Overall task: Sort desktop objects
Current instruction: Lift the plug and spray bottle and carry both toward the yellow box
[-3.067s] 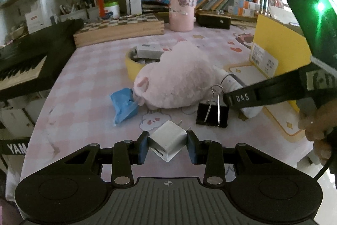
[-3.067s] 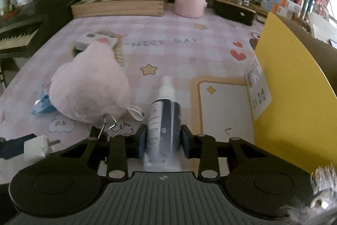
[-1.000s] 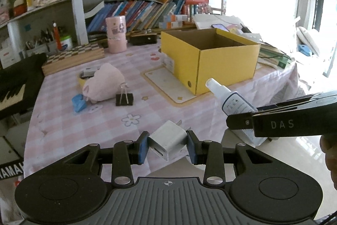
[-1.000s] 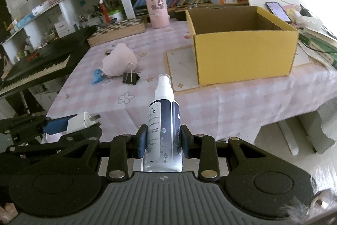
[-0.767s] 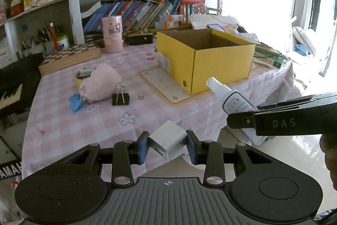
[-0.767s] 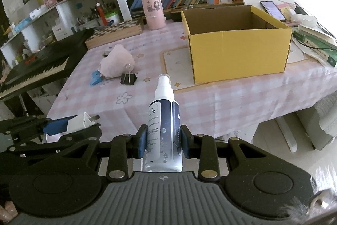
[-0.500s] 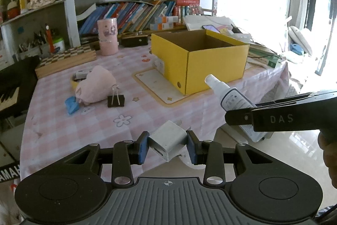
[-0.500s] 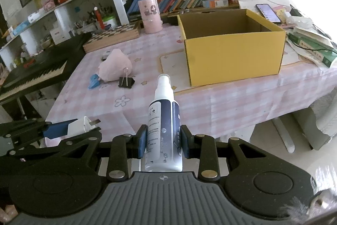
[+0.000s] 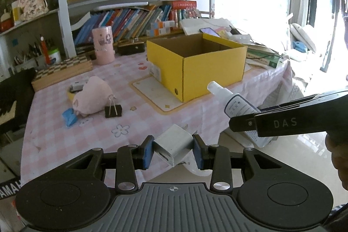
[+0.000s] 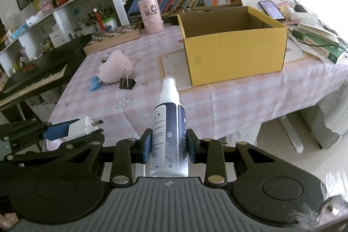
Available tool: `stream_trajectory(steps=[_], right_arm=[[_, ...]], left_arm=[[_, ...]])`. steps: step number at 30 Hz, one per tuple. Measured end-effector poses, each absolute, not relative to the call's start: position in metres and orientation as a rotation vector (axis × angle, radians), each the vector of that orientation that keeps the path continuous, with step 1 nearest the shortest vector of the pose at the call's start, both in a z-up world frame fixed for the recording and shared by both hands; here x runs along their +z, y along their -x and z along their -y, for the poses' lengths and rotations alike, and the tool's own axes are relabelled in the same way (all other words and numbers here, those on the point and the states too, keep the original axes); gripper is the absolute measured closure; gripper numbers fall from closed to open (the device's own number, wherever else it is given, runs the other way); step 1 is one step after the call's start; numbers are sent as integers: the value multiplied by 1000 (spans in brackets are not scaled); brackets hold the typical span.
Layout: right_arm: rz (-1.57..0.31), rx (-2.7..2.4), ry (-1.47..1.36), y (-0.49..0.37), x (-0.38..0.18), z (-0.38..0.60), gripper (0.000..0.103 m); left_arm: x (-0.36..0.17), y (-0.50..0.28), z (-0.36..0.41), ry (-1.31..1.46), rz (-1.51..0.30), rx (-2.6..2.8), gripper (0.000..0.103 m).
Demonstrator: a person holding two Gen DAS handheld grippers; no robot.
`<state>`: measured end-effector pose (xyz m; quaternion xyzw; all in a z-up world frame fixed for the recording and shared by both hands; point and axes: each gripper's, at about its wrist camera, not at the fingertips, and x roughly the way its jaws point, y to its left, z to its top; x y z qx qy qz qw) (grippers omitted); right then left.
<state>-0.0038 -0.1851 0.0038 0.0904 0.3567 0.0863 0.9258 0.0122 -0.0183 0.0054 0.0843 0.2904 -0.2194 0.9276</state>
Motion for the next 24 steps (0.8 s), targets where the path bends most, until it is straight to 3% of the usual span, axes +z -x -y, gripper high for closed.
stream_trajectory(steps=[24], right_arm=[[-739, 196, -191, 9, 6, 186, 73]], left_arm=[[7, -6, 23, -182, -598, -457, 67]])
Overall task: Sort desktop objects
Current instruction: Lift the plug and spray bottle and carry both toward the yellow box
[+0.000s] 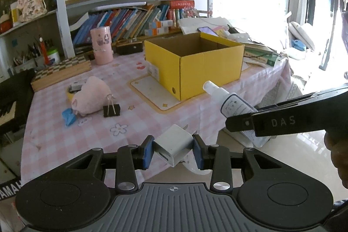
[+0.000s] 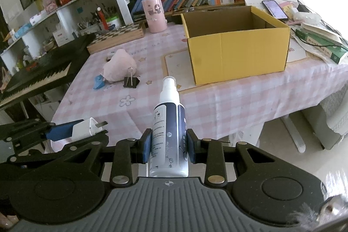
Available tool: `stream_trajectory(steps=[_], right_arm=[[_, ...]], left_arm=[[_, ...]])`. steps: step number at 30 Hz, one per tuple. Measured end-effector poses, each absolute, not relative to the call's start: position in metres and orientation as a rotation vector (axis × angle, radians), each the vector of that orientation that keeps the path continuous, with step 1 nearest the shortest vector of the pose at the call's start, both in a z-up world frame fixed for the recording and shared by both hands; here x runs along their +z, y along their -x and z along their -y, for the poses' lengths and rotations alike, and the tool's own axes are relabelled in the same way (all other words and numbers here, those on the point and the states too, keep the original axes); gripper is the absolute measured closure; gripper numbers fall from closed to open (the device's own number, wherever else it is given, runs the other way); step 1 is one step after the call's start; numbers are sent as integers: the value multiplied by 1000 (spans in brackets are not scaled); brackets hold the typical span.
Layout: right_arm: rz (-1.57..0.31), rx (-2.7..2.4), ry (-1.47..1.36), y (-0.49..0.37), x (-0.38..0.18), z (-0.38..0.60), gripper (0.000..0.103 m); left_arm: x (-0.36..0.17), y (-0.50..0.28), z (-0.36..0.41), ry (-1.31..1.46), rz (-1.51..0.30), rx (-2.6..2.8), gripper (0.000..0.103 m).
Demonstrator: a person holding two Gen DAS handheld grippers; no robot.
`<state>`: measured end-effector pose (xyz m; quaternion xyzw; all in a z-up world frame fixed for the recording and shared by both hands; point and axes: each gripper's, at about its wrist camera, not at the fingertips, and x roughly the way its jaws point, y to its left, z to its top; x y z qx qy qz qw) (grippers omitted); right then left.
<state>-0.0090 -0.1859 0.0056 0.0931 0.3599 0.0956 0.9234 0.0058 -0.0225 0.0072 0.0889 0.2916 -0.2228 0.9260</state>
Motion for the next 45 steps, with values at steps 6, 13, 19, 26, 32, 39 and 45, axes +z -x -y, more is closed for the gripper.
stream_trajectory(steps=[6, 13, 19, 26, 32, 39, 45], right_arm=[[-739, 182, -204, 13, 5, 191, 73], [-750, 156, -236, 16, 1, 202, 73], [-761, 132, -259, 17, -1, 210, 73], [-766, 124, -244, 18, -1, 214, 73], [-764, 89, -232, 21, -2, 223, 73], [-769, 25, -243, 24, -2, 237, 73], [-784, -5, -235, 20, -3, 242, 73]], left_arm=[[7, -5, 26, -184, -599, -464, 67], [5, -3, 35, -206, -606, -489, 67], [3, -4, 42, -213, -611, -506, 67], [2, -7, 51, -216, -610, -527, 67], [2, -13, 64, -227, -603, -582, 67], [2, -17, 80, -244, -594, -653, 67], [1, -25, 87, -241, -588, -680, 67]])
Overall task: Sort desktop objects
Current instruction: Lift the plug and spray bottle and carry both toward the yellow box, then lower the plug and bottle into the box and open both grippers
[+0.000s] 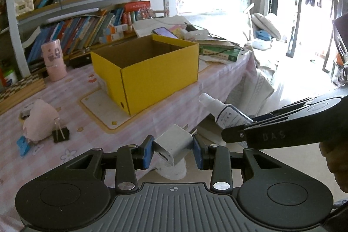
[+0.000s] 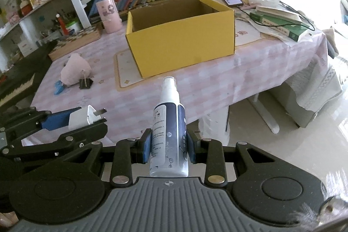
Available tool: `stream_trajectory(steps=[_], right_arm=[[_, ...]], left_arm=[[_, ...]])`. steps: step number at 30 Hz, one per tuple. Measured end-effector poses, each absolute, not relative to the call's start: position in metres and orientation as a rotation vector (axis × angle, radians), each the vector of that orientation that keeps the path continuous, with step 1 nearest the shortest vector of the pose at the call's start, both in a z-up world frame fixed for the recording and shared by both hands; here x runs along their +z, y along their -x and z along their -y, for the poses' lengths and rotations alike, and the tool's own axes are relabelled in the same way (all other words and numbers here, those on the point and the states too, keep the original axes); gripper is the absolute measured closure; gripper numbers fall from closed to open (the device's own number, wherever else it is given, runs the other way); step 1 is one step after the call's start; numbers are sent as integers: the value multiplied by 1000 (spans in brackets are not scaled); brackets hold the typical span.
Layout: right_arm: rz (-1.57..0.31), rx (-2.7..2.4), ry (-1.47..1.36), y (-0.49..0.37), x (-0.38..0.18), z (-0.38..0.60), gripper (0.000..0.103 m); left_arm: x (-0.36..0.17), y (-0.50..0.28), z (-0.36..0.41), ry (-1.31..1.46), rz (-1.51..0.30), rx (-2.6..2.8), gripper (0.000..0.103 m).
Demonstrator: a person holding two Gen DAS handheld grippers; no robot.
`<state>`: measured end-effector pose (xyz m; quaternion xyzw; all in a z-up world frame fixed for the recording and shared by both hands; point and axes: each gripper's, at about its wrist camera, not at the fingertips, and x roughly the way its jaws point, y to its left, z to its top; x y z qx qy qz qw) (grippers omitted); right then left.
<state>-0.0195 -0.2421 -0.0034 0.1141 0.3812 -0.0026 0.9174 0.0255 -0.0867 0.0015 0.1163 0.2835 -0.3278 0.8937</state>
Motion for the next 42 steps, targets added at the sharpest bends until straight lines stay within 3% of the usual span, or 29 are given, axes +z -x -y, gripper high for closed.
stream_trajectory(steps=[24, 42], right_arm=[[-779, 26, -192, -48, 9, 251, 73], [-581, 34, -127, -142, 76, 288, 73]], left_arm=[[13, -84, 100, -192, -522, -702, 67], [67, -167, 125, -87, -330, -684, 67]])
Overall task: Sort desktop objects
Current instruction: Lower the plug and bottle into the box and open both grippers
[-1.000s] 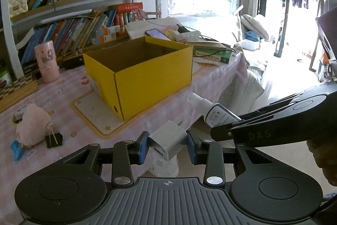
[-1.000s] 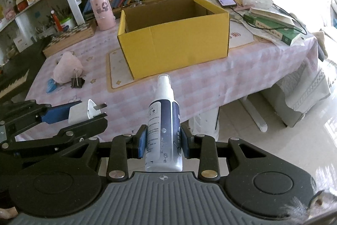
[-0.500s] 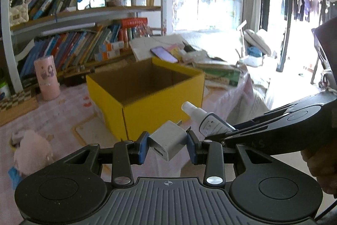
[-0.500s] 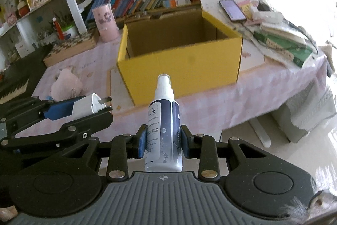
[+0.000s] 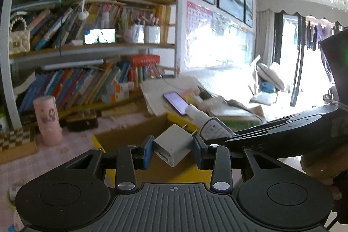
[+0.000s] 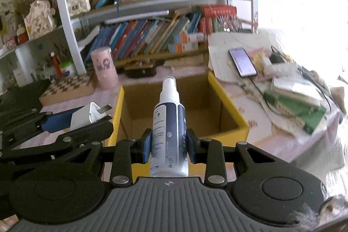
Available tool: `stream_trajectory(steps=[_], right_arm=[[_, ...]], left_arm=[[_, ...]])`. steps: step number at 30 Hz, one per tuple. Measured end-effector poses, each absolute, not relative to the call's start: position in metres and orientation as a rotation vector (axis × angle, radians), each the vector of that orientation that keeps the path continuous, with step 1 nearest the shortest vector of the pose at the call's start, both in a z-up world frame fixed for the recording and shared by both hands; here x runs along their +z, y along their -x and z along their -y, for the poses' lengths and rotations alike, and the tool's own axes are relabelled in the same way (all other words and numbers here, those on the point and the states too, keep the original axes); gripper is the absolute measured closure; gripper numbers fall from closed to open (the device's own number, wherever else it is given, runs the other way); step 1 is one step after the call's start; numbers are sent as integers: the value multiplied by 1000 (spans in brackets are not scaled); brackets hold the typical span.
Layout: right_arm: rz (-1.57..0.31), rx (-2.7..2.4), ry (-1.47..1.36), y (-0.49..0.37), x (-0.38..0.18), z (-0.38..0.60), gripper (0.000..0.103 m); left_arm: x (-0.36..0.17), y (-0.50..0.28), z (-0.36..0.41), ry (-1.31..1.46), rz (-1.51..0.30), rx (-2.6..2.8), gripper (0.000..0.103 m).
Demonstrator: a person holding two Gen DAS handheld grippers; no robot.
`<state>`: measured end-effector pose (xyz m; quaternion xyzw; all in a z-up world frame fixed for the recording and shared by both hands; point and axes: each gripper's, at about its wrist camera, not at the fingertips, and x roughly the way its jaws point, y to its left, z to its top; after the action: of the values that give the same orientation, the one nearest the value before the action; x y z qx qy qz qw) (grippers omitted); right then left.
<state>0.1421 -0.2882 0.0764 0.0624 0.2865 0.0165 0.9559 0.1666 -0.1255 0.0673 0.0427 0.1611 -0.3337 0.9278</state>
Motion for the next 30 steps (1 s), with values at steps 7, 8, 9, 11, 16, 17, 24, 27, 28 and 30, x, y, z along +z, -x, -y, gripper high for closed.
stream_trajectory(steps=[7, 8, 9, 11, 16, 17, 24, 27, 28, 30], right_arm=[[-575, 59, -90, -185, 83, 296, 73], [-581, 64, -84, -192, 82, 297, 73], [-587, 68, -77, -197, 82, 298, 73], [-597, 77, -53, -209, 80, 299, 73], [-647, 95, -10, -242, 69, 306, 73], [-662, 99, -7, -248, 66, 307, 73], [-785, 125, -3, -290, 37, 318, 73], [-810, 121, 24, -306, 27, 322, 73], [-813, 120, 35, -310, 24, 323, 73], [-832, 118, 70, -320, 19, 324, 73]], left_arm=[[64, -208, 133, -83, -351, -637, 67], [62, -213, 135, -84, -359, -633, 67], [60, -218, 136, -88, -366, -630, 67], [54, -227, 143, -112, -383, -621, 67], [39, -244, 155, -162, -426, -605, 67], [35, -248, 157, -165, -448, -603, 67], [16, -273, 174, -209, -536, -605, 67], [9, -285, 184, -258, -584, -597, 67], [7, -290, 187, -273, -601, -594, 67], [2, -297, 192, -295, -632, -589, 67]])
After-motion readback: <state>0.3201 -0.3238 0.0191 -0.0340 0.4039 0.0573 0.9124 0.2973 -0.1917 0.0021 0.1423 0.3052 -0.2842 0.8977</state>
